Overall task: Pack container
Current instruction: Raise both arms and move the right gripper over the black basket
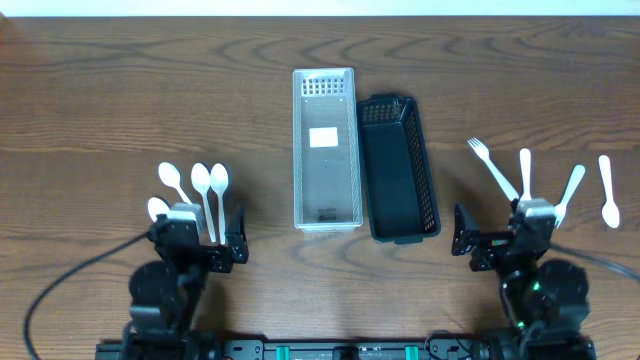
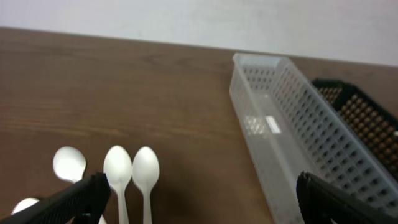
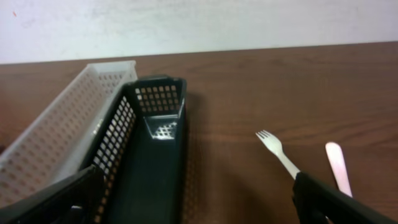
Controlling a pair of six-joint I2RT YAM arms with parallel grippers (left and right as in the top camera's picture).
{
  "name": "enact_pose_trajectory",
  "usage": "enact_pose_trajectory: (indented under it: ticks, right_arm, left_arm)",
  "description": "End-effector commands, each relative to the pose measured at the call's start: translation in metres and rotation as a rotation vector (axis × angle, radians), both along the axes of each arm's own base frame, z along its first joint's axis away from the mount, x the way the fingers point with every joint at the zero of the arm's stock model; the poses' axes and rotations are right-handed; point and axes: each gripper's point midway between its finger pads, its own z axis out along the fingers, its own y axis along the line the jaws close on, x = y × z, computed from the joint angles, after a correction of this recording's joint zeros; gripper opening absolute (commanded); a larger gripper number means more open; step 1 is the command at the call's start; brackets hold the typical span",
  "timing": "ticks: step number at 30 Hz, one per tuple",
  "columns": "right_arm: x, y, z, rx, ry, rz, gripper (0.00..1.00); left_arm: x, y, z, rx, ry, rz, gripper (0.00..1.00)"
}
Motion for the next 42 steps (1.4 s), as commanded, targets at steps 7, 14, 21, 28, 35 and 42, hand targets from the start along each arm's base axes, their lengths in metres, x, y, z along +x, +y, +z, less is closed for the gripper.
enact_pose_trajectory:
  ticks: [7,14,21,28,35,42]
  right_arm:
    - [-0.003,0.004,0.004,-0.033,0.525,0.018,0.99]
    - [-0.007,0.001,-0.023,-0.118,0.896,0.04,0.99]
    - [-0.01,0.028,-0.035,-0.167,0.949,0.206,0.34]
    - [-0.017,0.047,-0.046,-0.199,0.959,0.274,0.04]
    - [-0.031,0.062,-0.084,-0.214,1.005,0.312,0.01]
    - [-0.036,0.079,-0.11,-0.222,1.001,0.368,0.01]
  left_arm:
    - [0.012,-0.003,0.033,0.002,0.351,0.0,0.98]
    - [0.023,-0.004,0.027,0.029,0.599,0.0,0.98]
    - [0.03,-0.005,0.016,0.034,0.659,0.001,0.98]
    - [0.03,-0.005,0.016,0.034,0.658,0.001,0.98]
    - [0.03,-0.005,0.016,0.034,0.657,0.0,0.98]
    - [0.03,-0.005,0.016,0.034,0.658,0.0,0.98]
